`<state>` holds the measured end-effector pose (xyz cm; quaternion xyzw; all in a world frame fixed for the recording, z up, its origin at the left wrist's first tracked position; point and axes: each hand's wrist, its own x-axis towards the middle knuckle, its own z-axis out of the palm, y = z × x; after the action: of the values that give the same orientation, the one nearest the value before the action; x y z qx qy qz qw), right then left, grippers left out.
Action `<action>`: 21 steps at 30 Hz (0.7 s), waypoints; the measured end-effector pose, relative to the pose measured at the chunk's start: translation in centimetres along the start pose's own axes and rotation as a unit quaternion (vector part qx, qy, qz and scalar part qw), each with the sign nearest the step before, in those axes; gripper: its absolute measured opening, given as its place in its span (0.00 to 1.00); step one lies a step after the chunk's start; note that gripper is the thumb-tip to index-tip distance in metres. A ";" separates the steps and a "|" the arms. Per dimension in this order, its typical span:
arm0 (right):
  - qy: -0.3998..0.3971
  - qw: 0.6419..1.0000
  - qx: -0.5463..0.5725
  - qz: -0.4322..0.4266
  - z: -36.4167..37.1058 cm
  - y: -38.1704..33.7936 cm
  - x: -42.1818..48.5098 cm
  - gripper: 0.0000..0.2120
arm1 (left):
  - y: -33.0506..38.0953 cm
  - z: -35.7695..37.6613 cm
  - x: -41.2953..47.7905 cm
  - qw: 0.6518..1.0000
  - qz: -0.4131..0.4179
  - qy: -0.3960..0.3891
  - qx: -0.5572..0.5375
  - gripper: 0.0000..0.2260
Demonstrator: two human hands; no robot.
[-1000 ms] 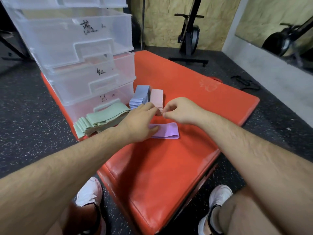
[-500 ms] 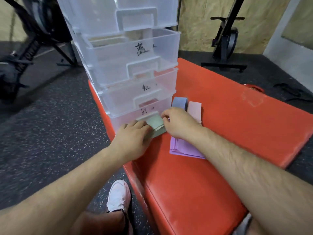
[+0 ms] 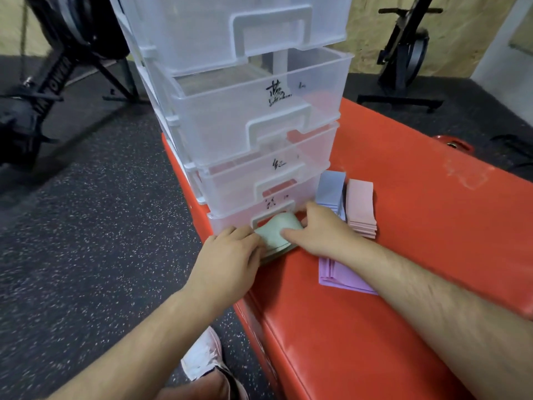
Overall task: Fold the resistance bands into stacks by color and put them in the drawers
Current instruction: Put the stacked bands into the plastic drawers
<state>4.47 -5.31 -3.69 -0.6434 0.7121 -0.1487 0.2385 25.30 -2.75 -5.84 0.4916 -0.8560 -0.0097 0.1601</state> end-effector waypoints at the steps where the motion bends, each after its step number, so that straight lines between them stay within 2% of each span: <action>1: -0.010 1.000 0.015 0.004 0.0 0.0 0.0 0.23 | -0.1 0.1 0.0 1.000 -0.002 0.006 -0.009 0.06; 3: -0.028 0.999 0.039 0.002 0.0 -0.1 -0.4 0.18 | 0.0 0.1 -0.1 1.000 -0.001 0.007 -0.011 0.05; 5: -0.033 0.998 0.043 -0.016 -0.3 0.0 -1.1 0.15 | 0.2 -0.1 0.2 1.000 0.004 -0.003 0.015 0.09; 9: -0.011 0.994 0.024 -0.109 -0.2 0.9 -2.4 0.20 | 0.9 -0.5 0.5 0.999 0.010 0.001 0.035 0.21; 11: -0.008 0.988 0.049 -0.148 -0.3 1.0 -3.3 0.17 | 1.5 -0.5 0.3 1.000 0.015 -0.004 0.010 0.28; 13: 0.003 0.980 0.069 -0.188 -0.9 1.0 -4.0 0.16 | 1.9 -0.6 0.3 0.998 0.004 -0.032 -0.063 0.37; 14: 0.008 0.975 0.073 -0.211 -1.3 0.9 -4.4 0.16 | 2.1 -0.9 0.5 0.992 -0.007 -0.058 -0.109 0.38; 18: 0.034 0.963 0.080 -0.255 -3.0 0.4 -6.5 0.16 | 1.6 -2.6 0.8 0.960 -0.051 -0.151 -0.230 0.23; 21: 0.075 0.957 0.111 -0.256 -4.6 0.2 -8.1 0.16 | 1.7 -4.7 0.0 0.954 -0.047 -0.149 -0.256 0.22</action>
<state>2.32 2.29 1.26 -0.7604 0.5186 -0.3308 0.2084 25.18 -1.23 -1.04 0.4666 -0.8151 -0.3088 0.1502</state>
